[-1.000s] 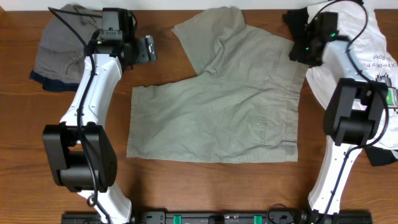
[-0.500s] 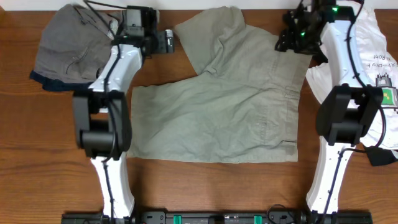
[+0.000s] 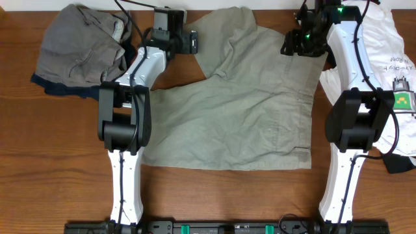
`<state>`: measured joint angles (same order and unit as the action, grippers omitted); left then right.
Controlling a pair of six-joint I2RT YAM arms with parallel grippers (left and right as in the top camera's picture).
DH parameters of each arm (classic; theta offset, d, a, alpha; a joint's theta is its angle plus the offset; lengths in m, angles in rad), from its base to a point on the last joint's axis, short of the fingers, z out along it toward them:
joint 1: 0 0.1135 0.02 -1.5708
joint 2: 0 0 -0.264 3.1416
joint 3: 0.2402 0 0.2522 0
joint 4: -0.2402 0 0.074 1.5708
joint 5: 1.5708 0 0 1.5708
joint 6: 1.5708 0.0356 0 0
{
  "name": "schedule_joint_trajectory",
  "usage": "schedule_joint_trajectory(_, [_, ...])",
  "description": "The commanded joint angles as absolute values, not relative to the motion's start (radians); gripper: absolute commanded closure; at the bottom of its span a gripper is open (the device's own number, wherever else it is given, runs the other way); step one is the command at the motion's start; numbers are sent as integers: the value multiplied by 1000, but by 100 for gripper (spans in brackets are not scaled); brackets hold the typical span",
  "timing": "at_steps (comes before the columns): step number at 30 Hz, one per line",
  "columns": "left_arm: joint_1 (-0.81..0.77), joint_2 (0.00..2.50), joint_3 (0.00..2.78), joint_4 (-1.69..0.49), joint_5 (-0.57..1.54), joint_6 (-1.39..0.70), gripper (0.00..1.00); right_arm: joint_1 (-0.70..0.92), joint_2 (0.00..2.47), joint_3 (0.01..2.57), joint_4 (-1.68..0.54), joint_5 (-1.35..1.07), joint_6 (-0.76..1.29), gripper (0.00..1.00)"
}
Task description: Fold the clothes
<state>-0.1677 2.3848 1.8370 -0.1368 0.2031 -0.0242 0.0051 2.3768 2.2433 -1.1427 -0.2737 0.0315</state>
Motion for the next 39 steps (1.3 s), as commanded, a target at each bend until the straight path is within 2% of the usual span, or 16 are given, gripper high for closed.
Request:
schedule_joint_trajectory(1, [-165, 2400, 1854, -107, 202, -8, 8, 18, 2380, 2259, -1144, -281, 13, 41])
schedule_joint_trajectory(8, [-165, 2403, 1854, -73, 203, -8, 8, 21, 2380, 2259, -1134, -281, 13, 51])
schedule_joint_trajectory(22, [-179, 2475, 1854, -13, 202, -9, 9, 21, 2380, 2259, -1137, -281, 9, 59])
schedule_joint_trajectory(25, [-184, 2483, 1854, 3, 202, -9, 14, 21, 2380, 2259, -1136, -281, 9, 59])
schedule_joint_trajectory(28, [-190, 2495, 1854, 17, 202, -14, 22, 21, 2380, 2259, -1137, -281, 9, 60])
schedule_joint_trajectory(33, [-204, 2515, 1854, 25, 202, -19, 42, 21, 2380, 2259, -1137, -282, 9, 61])
schedule_joint_trajectory(36, [-208, 2527, 1854, 31, 202, -20, 66, 22, 2380, 2259, -1139, -282, 9, 62])
schedule_joint_trajectory(39, [-208, 2529, 1854, 36, 201, -25, 80, 26, 2380, 2259, -1142, -282, 9, 62])
